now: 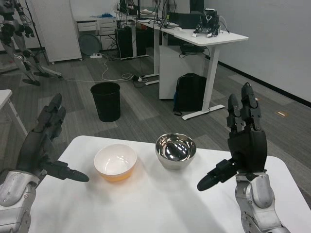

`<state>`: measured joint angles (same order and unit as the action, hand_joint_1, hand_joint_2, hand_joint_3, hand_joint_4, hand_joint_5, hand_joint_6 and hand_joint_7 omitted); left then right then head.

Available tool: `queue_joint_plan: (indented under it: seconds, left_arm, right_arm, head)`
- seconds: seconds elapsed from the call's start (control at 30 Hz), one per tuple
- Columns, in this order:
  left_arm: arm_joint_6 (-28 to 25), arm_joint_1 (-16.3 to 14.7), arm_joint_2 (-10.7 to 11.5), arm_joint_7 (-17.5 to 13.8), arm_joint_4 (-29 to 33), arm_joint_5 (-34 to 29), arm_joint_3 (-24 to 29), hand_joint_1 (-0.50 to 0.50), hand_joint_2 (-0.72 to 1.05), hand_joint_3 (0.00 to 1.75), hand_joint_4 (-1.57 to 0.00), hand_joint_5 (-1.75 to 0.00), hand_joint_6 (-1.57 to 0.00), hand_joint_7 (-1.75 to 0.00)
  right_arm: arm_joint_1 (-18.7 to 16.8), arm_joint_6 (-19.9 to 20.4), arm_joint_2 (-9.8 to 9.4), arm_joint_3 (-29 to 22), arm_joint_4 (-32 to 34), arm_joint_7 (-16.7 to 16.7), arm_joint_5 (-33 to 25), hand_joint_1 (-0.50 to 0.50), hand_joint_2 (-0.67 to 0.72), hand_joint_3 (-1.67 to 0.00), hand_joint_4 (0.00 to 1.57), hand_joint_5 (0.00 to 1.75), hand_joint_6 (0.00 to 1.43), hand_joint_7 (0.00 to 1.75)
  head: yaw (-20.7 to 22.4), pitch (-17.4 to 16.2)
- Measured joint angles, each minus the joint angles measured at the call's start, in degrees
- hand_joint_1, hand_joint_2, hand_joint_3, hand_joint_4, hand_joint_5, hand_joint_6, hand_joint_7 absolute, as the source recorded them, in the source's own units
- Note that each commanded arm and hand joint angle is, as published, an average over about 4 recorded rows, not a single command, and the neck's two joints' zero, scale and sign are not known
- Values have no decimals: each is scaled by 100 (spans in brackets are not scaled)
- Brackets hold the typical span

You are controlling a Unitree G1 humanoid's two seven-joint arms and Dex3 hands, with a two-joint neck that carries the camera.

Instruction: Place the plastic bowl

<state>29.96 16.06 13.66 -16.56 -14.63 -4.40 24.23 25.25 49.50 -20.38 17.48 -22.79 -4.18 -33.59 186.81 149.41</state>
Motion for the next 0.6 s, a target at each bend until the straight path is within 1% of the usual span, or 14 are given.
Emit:
queue_joint_plan:
  seconds: [0.1,0.2,0.3,0.4,0.5,0.57,0.6]
  left_arm:
    - [6,111,1,12,202,-117,41,-50,-19,4,0,0,0,0]
    - [-36,154,0,11,424,-280,55,-50,-19,0,0,0,0,0]
    - [-208,167,0,-29,604,-475,15,-50,-19,7,0,0,0,0]
    - [-405,181,-2,-76,844,-575,-60,-50,-19,4,0,0,0,0]
    - [-516,208,-2,-129,1037,-585,-108,-50,-19,4,0,0,0,0]
    - [-582,220,-2,-170,1117,-587,-139,-50,-19,0,0,0,0,0]
    - [-607,222,-3,-187,1141,-587,-151,-50,-19,2,0,0,0,0]
  right_arm:
    - [1,-1,0,0,27,0,17,-42,41,-4,0,0,0,0]
    - [4,-4,0,-1,46,0,33,-42,41,-2,0,0,0,0]
    - [14,-7,-1,-13,62,0,42,-42,41,0,0,0,0,0]
    - [53,-10,-6,-23,138,-1,56,-42,41,-6,0,0,0,0]
    - [121,-12,-19,-32,244,-2,67,-42,41,-2,0,0,0,0]
    - [141,-14,-31,-40,297,-2,77,-42,41,0,0,0,0,0]
    - [143,-16,-36,-45,312,-2,83,-42,41,0,0,0,0,0]
  head:
    - [-60,75]
    - [-117,117]
    - [-162,146]
    - [-203,183]
    - [-242,228]
    - [-264,254]
    - [-273,268]
